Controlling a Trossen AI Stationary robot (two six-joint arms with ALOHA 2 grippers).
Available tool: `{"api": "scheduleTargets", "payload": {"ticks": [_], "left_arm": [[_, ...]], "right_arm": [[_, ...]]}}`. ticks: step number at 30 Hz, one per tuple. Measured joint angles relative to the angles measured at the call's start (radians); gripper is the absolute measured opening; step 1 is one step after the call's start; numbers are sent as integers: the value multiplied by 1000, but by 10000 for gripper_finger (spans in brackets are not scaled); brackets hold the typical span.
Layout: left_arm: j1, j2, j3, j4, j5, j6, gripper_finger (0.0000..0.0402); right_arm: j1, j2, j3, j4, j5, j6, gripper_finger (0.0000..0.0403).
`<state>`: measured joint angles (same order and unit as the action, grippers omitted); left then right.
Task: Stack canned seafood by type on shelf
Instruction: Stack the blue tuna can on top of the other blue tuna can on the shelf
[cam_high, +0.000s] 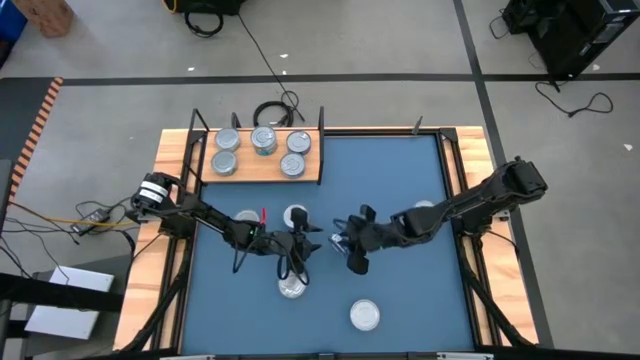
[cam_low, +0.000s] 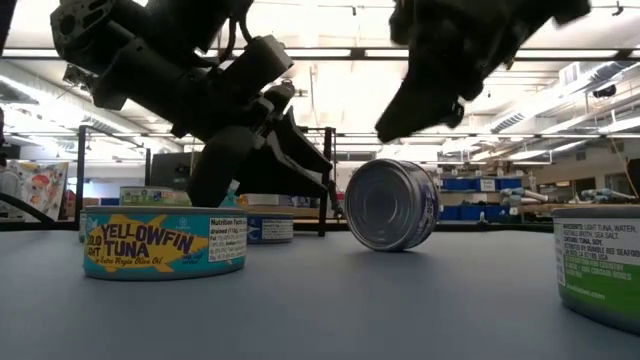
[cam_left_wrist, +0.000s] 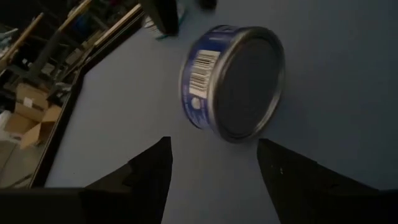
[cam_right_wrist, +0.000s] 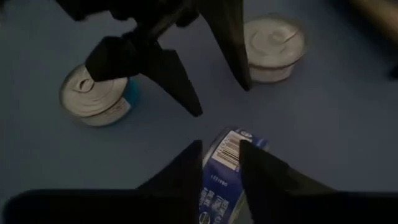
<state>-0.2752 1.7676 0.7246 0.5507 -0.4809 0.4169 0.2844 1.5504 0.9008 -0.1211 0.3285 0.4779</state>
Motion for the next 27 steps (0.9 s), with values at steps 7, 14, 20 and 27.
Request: {"api": "scheduleTargets", "payload": {"ticks": [7, 14, 20, 27], "left_arm": [[-1, -2, 0, -15, -172, -55, 196], [27, -124, -2, -211, 14, -104, 44], [87, -227, -1, -298, 379, -111, 9], [107, -237, -1, -405, 290, -109, 5]], "right_arm": [[70, 30, 89, -185, 187, 97, 215], [95, 69, 129, -258, 206, 144, 255], [106, 65, 160, -298, 274, 117, 266], [104, 67, 160, -298, 274, 168, 268]]}}
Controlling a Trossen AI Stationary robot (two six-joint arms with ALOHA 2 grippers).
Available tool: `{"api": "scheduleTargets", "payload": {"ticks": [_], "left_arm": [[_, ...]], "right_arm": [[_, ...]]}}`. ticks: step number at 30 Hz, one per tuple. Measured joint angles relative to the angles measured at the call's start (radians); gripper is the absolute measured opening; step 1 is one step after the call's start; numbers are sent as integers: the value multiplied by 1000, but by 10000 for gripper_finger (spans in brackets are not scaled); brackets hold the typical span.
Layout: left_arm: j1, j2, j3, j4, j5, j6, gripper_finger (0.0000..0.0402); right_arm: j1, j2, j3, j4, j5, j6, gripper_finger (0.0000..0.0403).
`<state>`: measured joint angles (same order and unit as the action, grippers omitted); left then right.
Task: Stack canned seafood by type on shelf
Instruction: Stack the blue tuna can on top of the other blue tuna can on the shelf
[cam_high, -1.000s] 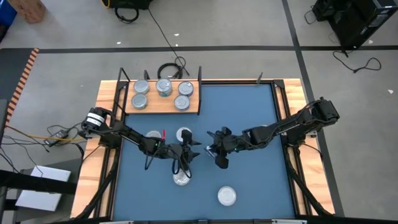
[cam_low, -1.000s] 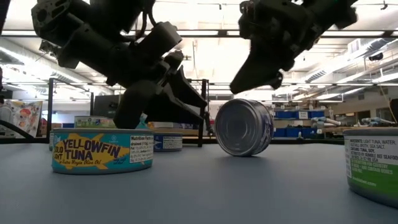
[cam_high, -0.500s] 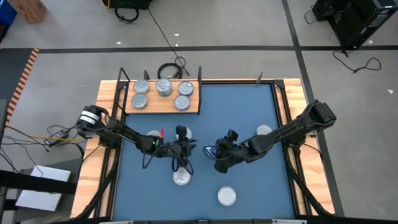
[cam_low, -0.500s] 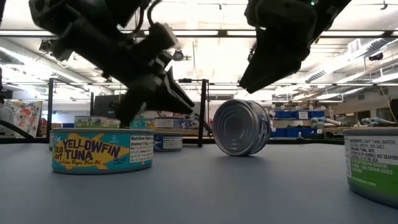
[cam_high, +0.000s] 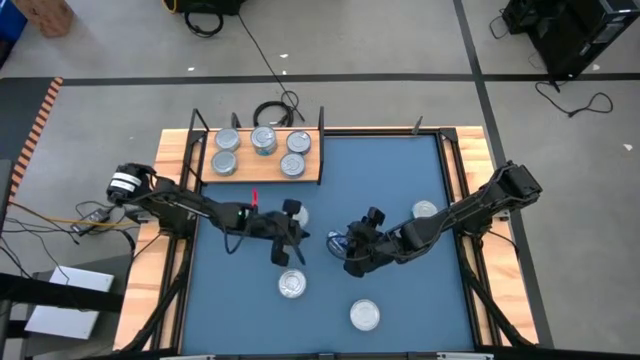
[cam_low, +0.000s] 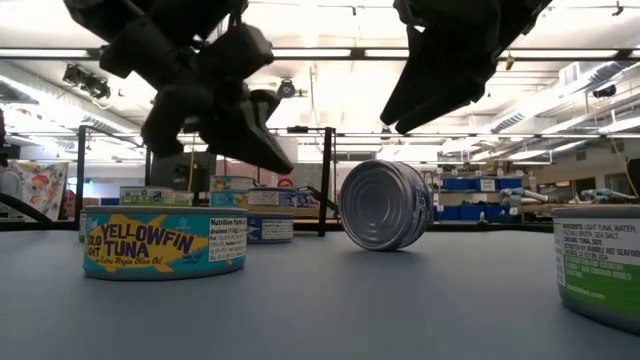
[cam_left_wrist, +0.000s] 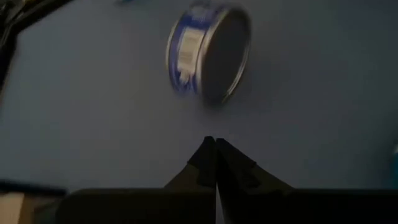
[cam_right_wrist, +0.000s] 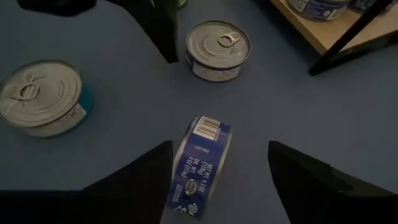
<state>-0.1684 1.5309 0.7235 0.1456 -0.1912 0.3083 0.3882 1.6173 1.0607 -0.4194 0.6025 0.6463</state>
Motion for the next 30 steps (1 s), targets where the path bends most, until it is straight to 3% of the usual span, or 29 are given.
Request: {"api": "scheduleTargets", "payload": {"ticks": [5, 15, 22, 30], "left_arm": [[1, 0, 0, -25, 27, -24, 3], [103, 0, -77, 182, 368, -59, 1], [103, -16, -79, 211, 360, 2, 11], [95, -16, -79, 203, 281, -3, 82]], "right_arm": [[6, 0, 0, 3, 0, 16, 268], [7, 1, -1, 5, 26, 8, 269], [10, 2, -2, 3, -19, 56, 292], [8, 3, -43, 33, 21, 95, 316]]}}
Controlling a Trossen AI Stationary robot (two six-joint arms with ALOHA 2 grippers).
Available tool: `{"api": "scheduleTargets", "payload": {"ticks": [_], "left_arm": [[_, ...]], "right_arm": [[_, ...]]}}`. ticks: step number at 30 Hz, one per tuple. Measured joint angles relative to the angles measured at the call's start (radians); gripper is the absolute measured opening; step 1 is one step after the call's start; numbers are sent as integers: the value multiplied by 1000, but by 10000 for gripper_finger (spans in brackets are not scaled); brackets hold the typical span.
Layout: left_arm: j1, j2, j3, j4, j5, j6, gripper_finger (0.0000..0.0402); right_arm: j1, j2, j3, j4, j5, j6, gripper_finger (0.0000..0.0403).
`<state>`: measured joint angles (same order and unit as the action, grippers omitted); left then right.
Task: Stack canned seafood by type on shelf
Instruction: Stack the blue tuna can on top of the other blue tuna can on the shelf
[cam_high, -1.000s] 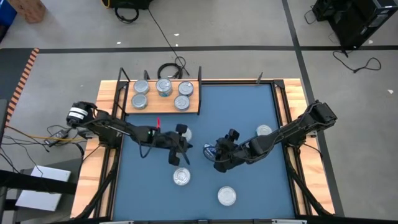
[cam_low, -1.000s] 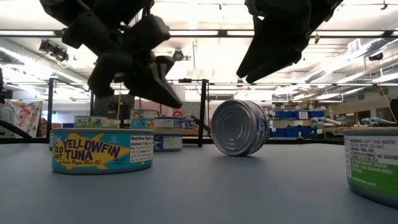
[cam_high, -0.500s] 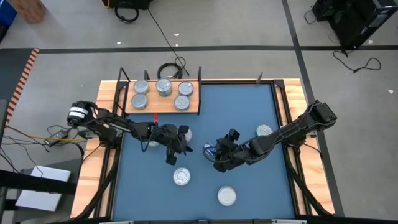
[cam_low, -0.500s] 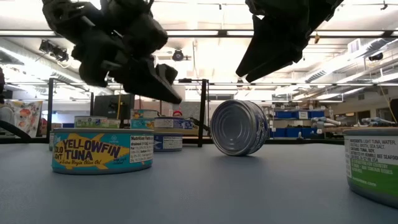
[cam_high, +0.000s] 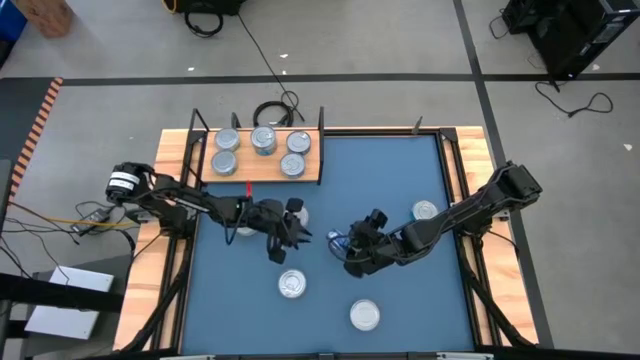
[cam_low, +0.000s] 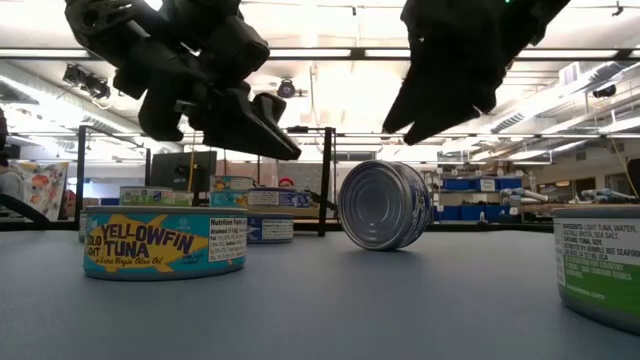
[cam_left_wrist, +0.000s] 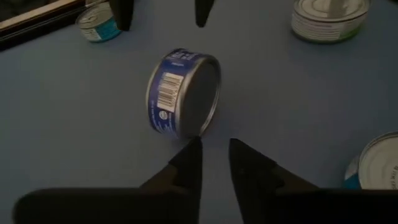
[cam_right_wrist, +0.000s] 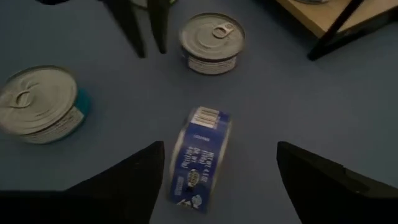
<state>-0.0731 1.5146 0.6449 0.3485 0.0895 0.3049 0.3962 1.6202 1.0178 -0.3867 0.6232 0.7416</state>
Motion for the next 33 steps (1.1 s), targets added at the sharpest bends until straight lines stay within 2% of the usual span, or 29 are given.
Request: {"api": "scheduleTargets", "payload": {"ticks": [3, 7, 14, 18, 23, 29, 33], "left_arm": [[0, 0, 0, 6, -34, -1, 116], [0, 0, 0, 50, -78, -2, 152], [2, 0, 0, 68, -97, -3, 186], [3, 0, 0, 71, -104, -40, 188], [14, 0, 0, 79, -67, -107, 188], [13, 0, 0, 102, -64, -141, 196], [0, 0, 0, 123, -74, -137, 221]], "right_arm": [[1, 28, -8, 9, 31, 14, 316], [3, 99, -9, 80, 9, 13, 316], [-2, 198, -8, 102, 12, 23, 306], [-5, 210, -8, 98, 12, 16, 258], [-5, 187, -8, 110, 17, -75, 143], [-5, 145, -8, 223, 72, -310, 140], [-19, 144, -8, 272, 71, -403, 140]]}}
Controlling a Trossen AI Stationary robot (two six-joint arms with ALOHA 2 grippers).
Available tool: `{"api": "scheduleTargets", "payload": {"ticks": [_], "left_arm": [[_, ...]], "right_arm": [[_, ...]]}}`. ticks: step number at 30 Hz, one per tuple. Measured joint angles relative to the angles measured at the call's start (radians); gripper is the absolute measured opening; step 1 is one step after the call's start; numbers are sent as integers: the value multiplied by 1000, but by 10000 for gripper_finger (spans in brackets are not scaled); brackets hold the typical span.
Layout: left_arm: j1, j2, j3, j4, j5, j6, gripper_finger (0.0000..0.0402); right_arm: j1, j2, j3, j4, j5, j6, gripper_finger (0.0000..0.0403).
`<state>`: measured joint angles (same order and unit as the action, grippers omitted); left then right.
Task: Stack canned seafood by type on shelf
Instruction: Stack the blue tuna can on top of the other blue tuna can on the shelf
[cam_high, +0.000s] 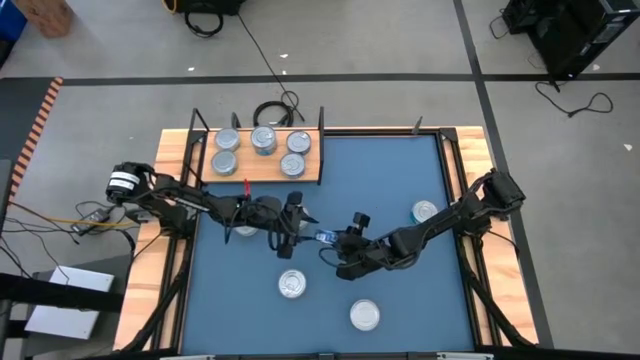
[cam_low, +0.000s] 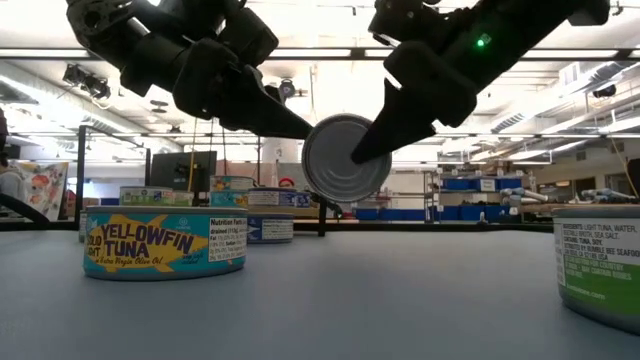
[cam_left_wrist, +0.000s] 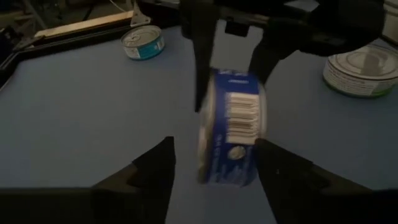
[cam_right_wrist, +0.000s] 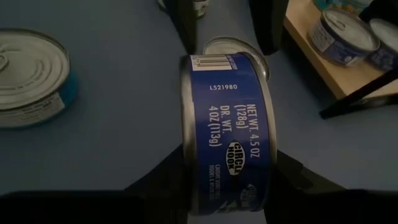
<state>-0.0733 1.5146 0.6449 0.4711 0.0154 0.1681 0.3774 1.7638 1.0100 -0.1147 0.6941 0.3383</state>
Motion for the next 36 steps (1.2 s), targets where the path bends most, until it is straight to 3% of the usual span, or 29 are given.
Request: {"api": "scheduleTargets", "payload": {"ticks": [8, 14, 20, 29, 34, 36], "left_arm": [[-51, 0, 0, 7, -75, 39, 287], [-66, 0, 9, -2, -164, 61, 292], [-67, 0, 64, -73, -169, 91, 256], [-67, 0, 150, -267, -154, 136, 147], [-68, -17, 207, -387, -187, 163, 146], [-71, -36, 228, -440, -207, 192, 146]], "right_arm": [[-26, 0, 0, 32, 3, -56, 140], [-27, 0, 0, 114, -3, -123, 140], [-27, 0, 0, 126, -10, -132, 140], [-28, 0, 0, 142, -3, -166, 140], [-28, 0, 2, 151, 13, -170, 140], [-29, 0, 4, 161, 16, -175, 161]]}}
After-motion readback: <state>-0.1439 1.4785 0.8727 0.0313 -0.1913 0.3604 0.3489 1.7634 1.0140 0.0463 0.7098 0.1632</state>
